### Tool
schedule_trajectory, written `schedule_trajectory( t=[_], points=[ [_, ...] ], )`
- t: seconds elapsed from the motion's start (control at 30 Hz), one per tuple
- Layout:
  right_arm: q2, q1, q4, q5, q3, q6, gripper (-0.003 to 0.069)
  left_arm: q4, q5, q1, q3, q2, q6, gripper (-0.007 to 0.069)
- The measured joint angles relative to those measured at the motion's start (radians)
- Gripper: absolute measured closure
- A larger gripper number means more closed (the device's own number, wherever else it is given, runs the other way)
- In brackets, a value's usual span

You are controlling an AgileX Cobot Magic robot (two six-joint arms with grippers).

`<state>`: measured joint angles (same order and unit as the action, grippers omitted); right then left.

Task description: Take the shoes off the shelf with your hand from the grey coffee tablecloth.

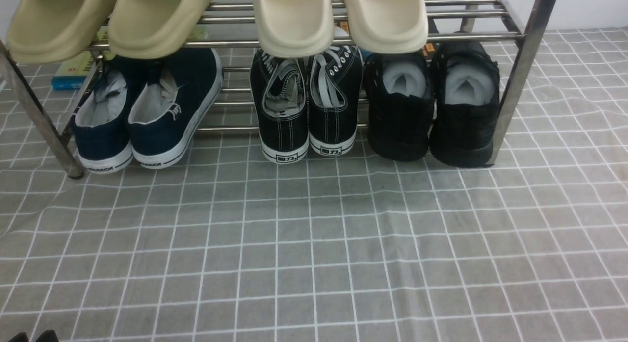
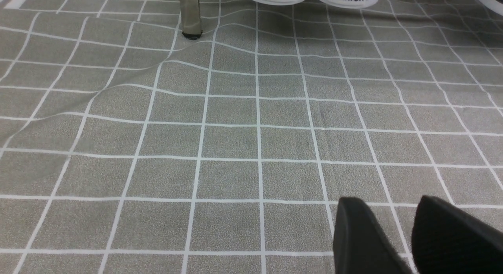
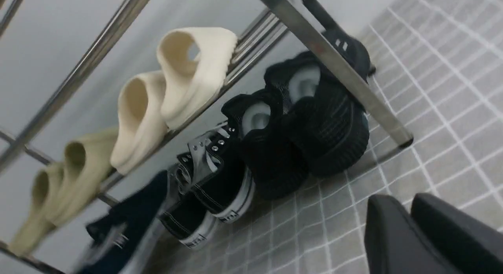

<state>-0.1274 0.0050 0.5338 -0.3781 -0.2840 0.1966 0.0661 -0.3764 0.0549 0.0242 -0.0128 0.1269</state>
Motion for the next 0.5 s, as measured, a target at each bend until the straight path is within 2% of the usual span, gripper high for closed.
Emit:
schedule_trajectory(
  t=[0.03,0.07,0.17,0.23,0.37,0.5],
  points=[
    [-0.133,0.000,-0.069,-0.101,-0.098,-0.056,0.0643,0.000,0.000,0.000,0.000,0.000,0.000,0.0384],
    [-0.219,0.000,-0.113,-0.181,-0.157,-0.075,0.0660,0.000,0.000,0.000,0.000,0.000,0.000,0.0384],
    [-0.480,0.000,-0.205,-0.432,-0.314,-0.117,0.0667,0.000,0.000,0.000,0.000,0.000,0.000,0.0384],
    [-0.658,0.000,-0.215,-0.540,-0.397,-0.180,0.0666,0.000,0.000,0.000,0.000,0.000,0.000,0.0384],
    [-0.905,0.041,-0.137,-0.610,-0.535,-0.369,0.0652,0.000,0.000,0.000,0.000,0.000,0.000,0.0384],
    [-1.074,0.133,-0.080,-0.594,-0.676,-0.441,0.0611,0.000,0.000,0.000,0.000,0.000,0.000,0.0384]
  ],
)
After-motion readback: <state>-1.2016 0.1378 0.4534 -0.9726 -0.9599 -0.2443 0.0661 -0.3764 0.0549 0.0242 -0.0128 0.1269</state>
